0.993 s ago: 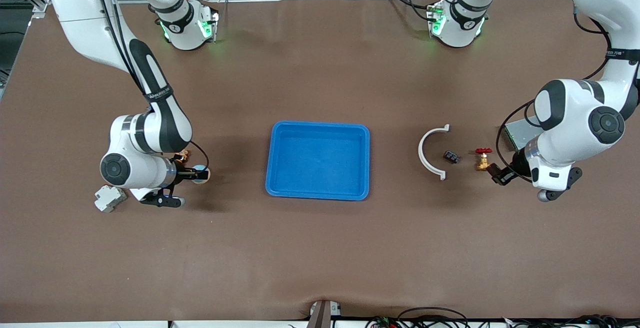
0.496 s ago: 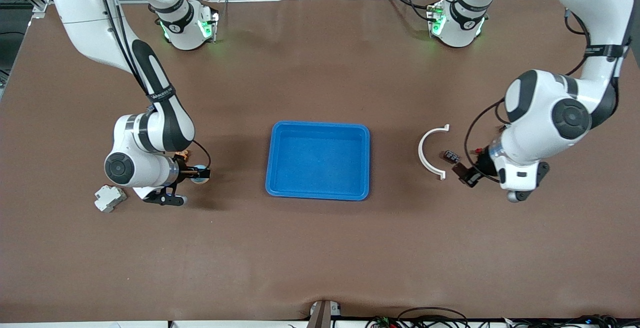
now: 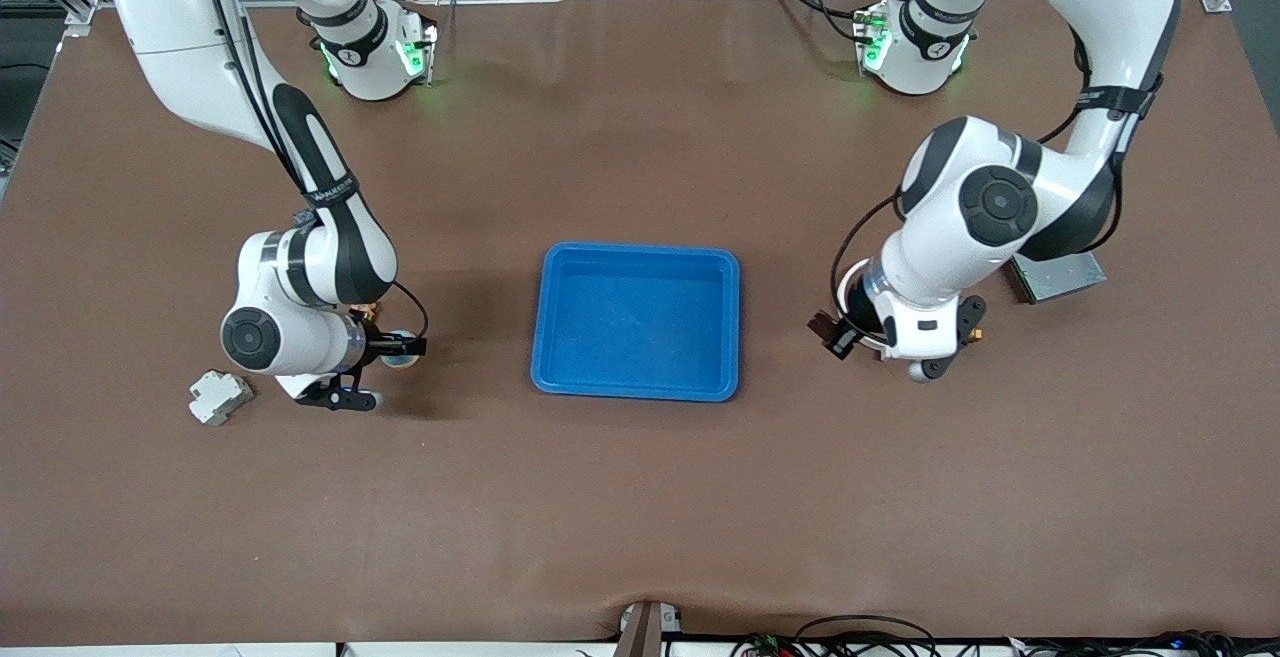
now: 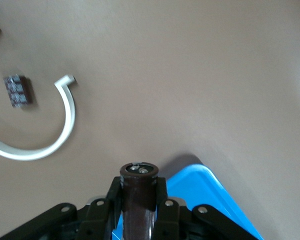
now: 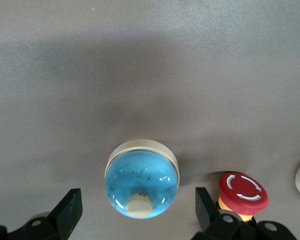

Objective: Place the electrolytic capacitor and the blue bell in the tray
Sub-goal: 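Carry the brown capacitor over the blue tray with the left gripper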

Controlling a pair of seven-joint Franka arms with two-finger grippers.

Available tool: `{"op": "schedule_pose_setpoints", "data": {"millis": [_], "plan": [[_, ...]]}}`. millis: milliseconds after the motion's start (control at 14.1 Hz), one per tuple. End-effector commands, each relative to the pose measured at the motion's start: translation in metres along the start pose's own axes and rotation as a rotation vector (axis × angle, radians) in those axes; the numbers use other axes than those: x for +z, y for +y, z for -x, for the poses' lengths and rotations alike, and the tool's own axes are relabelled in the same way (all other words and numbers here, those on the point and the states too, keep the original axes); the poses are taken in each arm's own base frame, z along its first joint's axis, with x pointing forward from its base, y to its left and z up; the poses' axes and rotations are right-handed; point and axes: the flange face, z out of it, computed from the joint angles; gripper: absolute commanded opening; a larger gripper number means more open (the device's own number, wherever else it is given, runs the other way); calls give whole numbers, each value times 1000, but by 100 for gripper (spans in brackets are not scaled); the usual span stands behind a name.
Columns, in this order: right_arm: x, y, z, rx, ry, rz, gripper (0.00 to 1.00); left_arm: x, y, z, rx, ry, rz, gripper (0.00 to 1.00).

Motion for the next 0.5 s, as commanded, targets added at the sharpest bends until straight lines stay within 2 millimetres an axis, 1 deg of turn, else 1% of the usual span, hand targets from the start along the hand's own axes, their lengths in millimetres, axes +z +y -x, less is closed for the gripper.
{"op": "schedule_pose_setpoints", "data": {"millis": [0, 71, 213, 355, 426], "plan": [[4, -3, 0, 10, 7, -5, 100, 5, 23, 32, -19, -14, -5, 0], [8, -2, -1, 9, 6, -3, 100, 12, 32, 46, -36, -25, -7, 0], [9, -2, -2, 11, 14, -4, 100, 27, 47, 76, -53, -41, -14, 0], [11, -3, -2, 9, 12, -3, 100, 37, 55, 98, -70, -39, -22, 0], [14, -2, -2, 6, 10, -2, 100, 46, 57, 108, -83, -43, -32, 0]]}}
